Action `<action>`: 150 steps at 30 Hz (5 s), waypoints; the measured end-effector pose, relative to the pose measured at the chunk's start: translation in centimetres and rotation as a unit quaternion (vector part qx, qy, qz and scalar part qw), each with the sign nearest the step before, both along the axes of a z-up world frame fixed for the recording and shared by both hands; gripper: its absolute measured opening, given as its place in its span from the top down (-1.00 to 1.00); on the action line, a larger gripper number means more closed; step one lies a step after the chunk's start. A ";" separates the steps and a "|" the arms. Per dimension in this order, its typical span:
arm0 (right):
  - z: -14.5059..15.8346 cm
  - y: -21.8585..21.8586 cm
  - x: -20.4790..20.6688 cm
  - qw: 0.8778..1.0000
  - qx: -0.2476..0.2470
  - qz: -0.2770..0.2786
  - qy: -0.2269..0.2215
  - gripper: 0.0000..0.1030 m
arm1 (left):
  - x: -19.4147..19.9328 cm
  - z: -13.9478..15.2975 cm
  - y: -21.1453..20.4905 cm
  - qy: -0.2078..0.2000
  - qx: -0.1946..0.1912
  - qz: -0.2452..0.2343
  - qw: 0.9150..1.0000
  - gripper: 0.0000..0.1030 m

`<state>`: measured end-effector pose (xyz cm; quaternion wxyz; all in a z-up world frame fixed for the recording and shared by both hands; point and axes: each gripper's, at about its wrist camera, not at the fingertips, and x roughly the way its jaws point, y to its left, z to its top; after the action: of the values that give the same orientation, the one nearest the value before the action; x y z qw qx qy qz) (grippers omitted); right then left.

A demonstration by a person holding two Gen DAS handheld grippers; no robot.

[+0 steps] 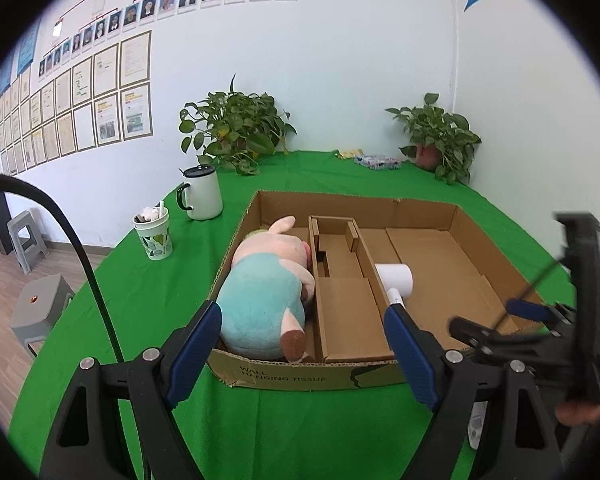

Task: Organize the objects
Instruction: 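Move the right tool toward the white folding phone stand, then grasp the folding phone stand with the right gripper, then lift the phone stand and carry it into the large box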

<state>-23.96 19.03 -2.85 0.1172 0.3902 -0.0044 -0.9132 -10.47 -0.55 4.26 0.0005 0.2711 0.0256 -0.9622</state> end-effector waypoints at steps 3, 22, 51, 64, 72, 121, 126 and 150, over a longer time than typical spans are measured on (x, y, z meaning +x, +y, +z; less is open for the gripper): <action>0.5 1.8 2.3 1.000 -0.007 -0.011 0.008 -0.99 | -0.1 0.1 0.2 -0.001 0.010 -0.008 1.000 -0.62; -7.4 2.4 8.3 0.996 0.055 -0.007 -0.066 -0.56 | -0.5 -4.6 2.4 -0.105 0.053 -0.112 0.987 -0.62; -6.8 1.9 17.5 0.994 0.013 0.108 -0.014 -0.99 | 0.9 -11.5 5.3 -0.271 0.247 -0.256 0.894 -0.62; -8.3 0.8 18.4 0.992 0.054 0.117 -0.019 -0.27 | 2.5 -13.7 7.1 -0.310 0.300 -0.265 0.862 -0.59; -8.2 2.3 18.4 0.993 -0.030 0.104 -0.052 -0.26 | 3.1 -13.9 7.7 -0.306 0.306 -0.255 0.865 -0.48; 15.0 3.5 12.3 0.972 -0.036 0.044 0.227 -0.22 | -3.4 12.6 11.7 -0.051 0.190 -0.337 0.921 0.38; 16.5 3.4 10.9 0.974 -0.033 0.043 0.221 -0.22 | -5.3 13.0 11.7 -0.055 0.195 -0.336 0.920 0.38; 12.4 4.4 -1.4 0.991 -0.056 0.041 0.111 -0.22 | -14.4 7.1 12.8 -0.152 0.207 -0.310 0.915 0.38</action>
<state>-25.33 23.45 9.50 0.1759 0.2791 -0.0260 -0.9437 -24.84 12.30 11.40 -0.3503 0.4025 0.1388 -0.8343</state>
